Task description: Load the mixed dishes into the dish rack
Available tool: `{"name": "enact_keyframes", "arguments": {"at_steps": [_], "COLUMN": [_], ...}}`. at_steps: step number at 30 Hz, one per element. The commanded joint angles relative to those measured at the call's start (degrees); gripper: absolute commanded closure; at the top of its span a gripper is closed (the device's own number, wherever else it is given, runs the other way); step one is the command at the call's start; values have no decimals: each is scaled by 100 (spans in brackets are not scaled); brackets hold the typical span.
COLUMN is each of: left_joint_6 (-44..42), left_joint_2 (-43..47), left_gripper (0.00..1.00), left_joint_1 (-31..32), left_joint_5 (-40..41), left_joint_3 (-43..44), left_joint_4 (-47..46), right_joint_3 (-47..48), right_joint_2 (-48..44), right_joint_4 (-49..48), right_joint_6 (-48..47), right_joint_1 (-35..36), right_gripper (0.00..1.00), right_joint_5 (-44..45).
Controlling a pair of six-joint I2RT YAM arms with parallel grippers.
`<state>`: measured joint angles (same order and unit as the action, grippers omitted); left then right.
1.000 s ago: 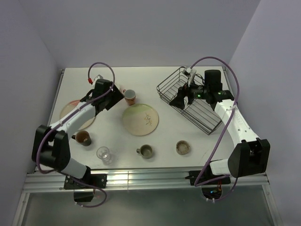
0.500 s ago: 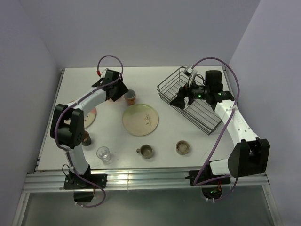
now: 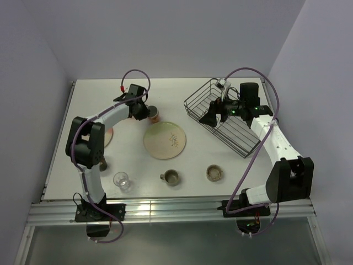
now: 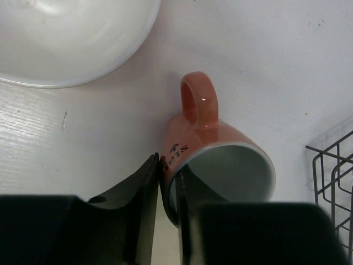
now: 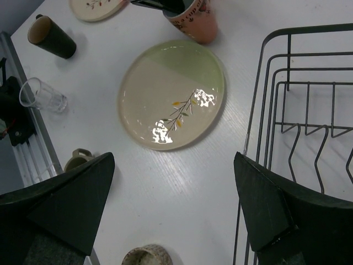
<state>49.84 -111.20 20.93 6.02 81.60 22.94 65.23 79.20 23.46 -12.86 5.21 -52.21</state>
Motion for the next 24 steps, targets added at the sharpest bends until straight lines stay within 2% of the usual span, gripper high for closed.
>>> {"name": "enact_keyframes", "arguments": {"at_steps": [1,5,8,14,16,17,18,20,21,22,23,24], "left_joint_6": [-177,-212,-203,-379,-397,-362,-257,-116,111,261,411,725], "left_joint_2": [10,54,203,931,1196,1484,1617,2012,2119,2224,2399,2479], "left_gripper": [79,92,97,100,100,100,100,100,100,100,100,100], "left_joint_1": [34,17,-27,-133,-168,-185,-194,-221,-221,-221,-221,-221], "left_joint_5": [-163,-233,-364,-1049,-1653,-1866,-2120,-2832,-3069,-3315,-3727,-3896], "left_joint_3": [277,426,505,358,103,-229,-441,-1065,-1268,-1452,-1820,-2015], "left_joint_4": [-202,-378,-623,-1535,-1993,-2213,-2841,-3495,-4124,-4479,-4822,-5191], "right_joint_3": [262,227,209,341,393,376,324,-35,-193,-534,-694,-827], "right_joint_2": [-18,-71,-124,-185,-185,-185,-194,-229,-256,-273,-282,-291], "right_joint_4": [-167,-167,-140,-70,-366,-560,-1258,-2341,-3016,-4241,-4802,-5321], "right_joint_6": [65,65,21,29,572,870,1856,3187,4603,5305,5895,6892], "right_joint_1": [-47,-47,-55,-55,-55,-55,-47,-29,-12,32,67,102], "right_gripper": [4,4,4,4,5,5,5,6,6,6,6,6], "right_joint_5": [-158,-167,-150,-412,-762,-913,-1045,-1222,-1196,-1143,-986,-871]}}
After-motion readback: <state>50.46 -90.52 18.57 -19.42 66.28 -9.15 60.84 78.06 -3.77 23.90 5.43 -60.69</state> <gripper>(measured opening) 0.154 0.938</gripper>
